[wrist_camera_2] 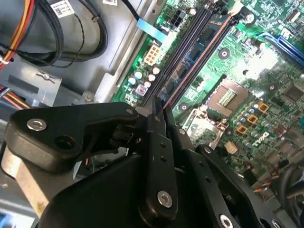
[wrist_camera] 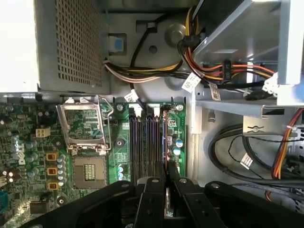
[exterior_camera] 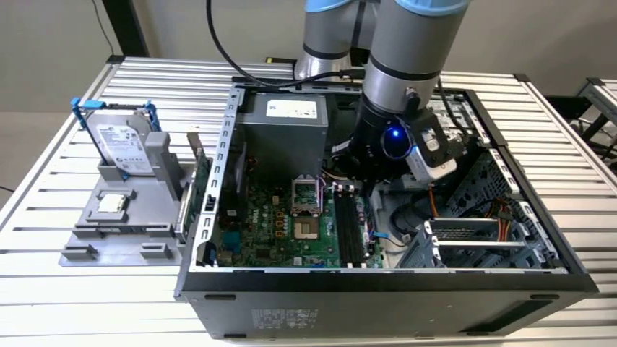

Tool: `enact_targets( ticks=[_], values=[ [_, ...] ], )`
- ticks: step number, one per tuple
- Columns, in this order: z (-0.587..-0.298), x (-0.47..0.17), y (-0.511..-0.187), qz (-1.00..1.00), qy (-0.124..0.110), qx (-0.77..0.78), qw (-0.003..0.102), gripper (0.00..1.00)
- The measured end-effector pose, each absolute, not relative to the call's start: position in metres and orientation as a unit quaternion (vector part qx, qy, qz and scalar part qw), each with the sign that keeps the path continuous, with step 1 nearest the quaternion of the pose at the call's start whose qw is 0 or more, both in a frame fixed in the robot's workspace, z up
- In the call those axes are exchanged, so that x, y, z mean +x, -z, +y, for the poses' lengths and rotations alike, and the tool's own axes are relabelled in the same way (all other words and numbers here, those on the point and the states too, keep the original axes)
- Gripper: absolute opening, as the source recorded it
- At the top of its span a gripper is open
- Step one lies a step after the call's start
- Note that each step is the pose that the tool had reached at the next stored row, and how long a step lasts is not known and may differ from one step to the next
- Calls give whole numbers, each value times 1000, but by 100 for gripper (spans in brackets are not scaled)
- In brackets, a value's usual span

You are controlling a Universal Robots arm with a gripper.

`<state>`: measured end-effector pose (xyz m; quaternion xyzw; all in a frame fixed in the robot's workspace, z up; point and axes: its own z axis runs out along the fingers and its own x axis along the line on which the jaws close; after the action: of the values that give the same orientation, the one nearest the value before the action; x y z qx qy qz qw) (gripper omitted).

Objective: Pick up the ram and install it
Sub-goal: 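Insert the ram into the slot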

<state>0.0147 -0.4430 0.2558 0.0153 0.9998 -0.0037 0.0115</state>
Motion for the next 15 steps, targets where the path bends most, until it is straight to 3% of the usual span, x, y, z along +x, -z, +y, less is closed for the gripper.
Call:
enact_targets(
  ticks=[15],
  values=[
    [-454, 14, -230, 1000, 5, 21, 11, 0]
  ],
)
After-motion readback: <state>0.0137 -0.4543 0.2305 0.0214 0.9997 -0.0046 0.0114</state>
